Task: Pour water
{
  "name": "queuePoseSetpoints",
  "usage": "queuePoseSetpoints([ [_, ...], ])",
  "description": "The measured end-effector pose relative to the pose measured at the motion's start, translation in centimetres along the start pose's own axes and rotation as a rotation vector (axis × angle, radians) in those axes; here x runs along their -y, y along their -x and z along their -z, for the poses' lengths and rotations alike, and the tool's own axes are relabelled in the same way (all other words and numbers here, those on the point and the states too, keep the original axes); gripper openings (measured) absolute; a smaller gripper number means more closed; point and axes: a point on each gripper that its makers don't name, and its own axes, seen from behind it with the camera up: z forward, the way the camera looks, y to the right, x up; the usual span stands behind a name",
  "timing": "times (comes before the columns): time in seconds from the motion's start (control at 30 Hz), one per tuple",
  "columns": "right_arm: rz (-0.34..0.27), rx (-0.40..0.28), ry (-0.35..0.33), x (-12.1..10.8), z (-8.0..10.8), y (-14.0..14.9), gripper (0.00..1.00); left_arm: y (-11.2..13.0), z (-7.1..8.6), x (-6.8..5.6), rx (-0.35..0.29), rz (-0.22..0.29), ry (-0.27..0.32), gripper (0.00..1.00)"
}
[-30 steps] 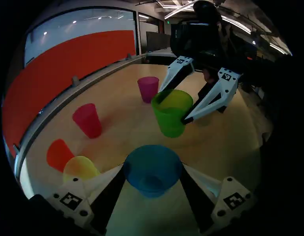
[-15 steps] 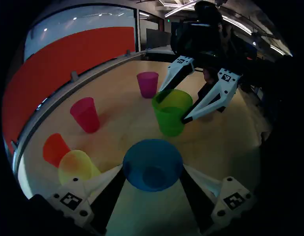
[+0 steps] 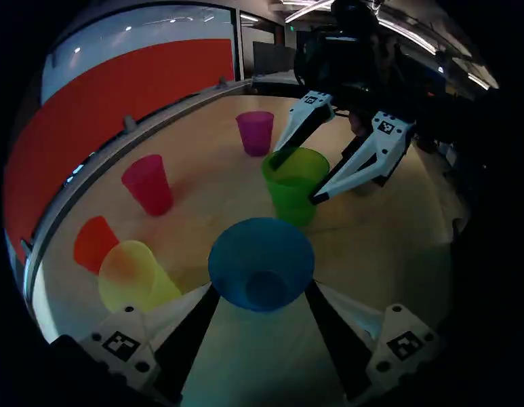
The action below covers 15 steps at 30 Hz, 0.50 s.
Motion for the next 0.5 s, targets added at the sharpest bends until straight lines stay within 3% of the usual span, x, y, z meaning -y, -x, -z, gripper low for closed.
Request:
queuePoseSetpoints([
  [0.5,0.016,0.004,0.022,-0.1,0.4,0.8,0.94,0.8,1.9,-0.5,-0.024,0.054,-0.026,0.92],
])
